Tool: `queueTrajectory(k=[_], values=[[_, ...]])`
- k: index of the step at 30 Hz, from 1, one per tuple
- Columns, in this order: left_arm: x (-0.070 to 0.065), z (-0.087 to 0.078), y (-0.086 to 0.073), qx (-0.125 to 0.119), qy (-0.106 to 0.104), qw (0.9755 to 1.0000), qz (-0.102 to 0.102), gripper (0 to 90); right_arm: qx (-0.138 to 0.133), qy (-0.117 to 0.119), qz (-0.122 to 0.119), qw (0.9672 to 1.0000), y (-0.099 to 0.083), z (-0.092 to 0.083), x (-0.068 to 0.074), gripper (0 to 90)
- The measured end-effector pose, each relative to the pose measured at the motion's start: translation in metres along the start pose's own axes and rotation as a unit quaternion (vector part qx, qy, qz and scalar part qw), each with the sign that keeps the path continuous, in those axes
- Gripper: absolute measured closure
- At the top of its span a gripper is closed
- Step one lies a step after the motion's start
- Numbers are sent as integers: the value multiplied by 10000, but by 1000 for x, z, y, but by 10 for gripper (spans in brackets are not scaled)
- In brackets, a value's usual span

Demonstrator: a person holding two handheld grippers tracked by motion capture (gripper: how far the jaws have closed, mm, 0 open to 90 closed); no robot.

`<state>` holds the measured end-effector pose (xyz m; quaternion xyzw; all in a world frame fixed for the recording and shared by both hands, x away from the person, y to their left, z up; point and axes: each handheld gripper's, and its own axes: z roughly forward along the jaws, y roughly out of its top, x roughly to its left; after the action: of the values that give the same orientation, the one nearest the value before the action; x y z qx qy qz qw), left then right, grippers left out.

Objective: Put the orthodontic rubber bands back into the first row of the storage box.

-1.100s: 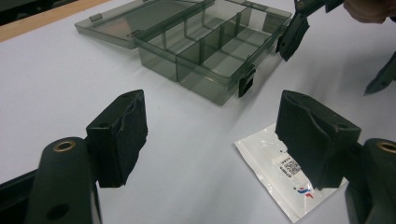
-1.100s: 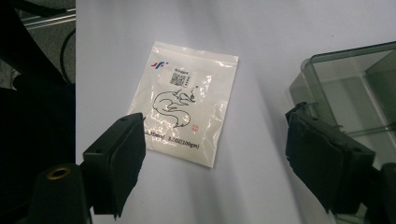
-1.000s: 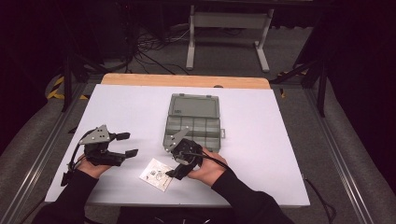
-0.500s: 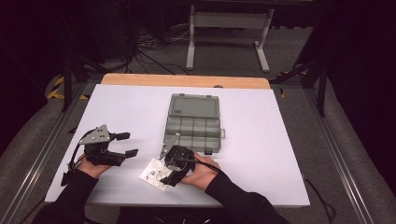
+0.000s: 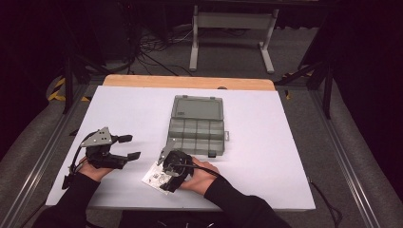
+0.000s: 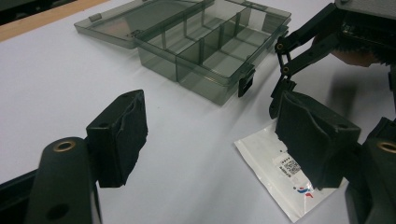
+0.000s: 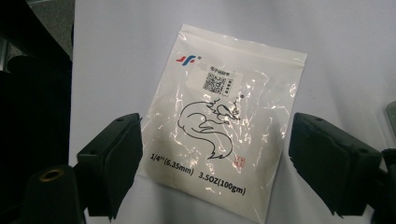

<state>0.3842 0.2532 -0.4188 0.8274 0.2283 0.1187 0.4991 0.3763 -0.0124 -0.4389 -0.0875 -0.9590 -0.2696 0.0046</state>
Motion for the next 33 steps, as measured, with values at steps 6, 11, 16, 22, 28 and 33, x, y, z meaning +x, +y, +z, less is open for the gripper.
queueTrajectory(k=[6,11,16,22,28,33], values=[[0,0,0,6,-6,10000,-27,255,39,-17,66,10000,0,2,0,185],[0,0,0,5,-7,10000,-23,255,116,-48,30,9999,-1,6,2,203],[-1,1,0,15,-13,10000,-18,255,156,-152,-75,9997,-1,6,4,240],[-1,1,0,29,-22,10000,-13,255,152,-183,-152,9996,-1,5,8,317],[-1,1,0,35,-26,10000,-13,255,127,-167,-219,9995,-1,4,11,451],[-1,1,0,37,-27,10000,-11,256,129,-46,-253,9996,-1,2,13,596]])
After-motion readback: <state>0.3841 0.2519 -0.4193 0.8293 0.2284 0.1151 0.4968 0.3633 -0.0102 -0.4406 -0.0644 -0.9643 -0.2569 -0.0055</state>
